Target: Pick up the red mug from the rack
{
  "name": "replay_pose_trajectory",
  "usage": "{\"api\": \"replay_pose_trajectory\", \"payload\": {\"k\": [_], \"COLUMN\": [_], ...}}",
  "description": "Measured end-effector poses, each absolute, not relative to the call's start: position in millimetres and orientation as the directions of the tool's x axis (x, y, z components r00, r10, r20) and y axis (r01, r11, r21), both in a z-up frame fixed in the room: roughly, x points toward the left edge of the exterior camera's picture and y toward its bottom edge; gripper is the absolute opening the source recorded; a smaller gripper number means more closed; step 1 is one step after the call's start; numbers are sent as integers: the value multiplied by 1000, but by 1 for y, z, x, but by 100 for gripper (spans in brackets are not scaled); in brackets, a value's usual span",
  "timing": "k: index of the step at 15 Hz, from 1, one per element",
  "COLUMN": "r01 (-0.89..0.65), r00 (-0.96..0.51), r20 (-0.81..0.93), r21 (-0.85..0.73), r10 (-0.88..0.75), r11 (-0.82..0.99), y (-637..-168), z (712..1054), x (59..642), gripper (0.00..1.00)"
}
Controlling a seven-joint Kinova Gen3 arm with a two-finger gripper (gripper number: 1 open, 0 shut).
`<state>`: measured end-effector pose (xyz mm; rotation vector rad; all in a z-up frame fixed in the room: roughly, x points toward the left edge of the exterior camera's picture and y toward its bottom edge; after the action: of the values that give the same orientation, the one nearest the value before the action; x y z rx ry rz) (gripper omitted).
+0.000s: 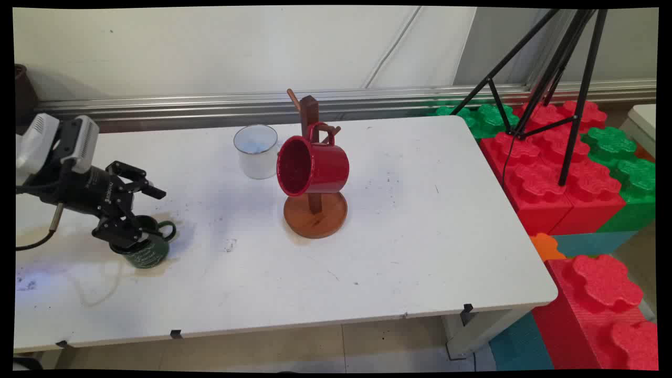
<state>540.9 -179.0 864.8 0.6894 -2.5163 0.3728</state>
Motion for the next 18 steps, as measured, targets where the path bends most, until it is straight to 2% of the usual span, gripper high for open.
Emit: {"api": "replay_pose_trajectory", "payload": {"k": [18], "r01": [-564], "r00": [-580], "r20": [708], "r21": [8], "r10": [-403], "r11": [826], "y": [-160], "z": [934], "x": [434], "gripper": [100]}}
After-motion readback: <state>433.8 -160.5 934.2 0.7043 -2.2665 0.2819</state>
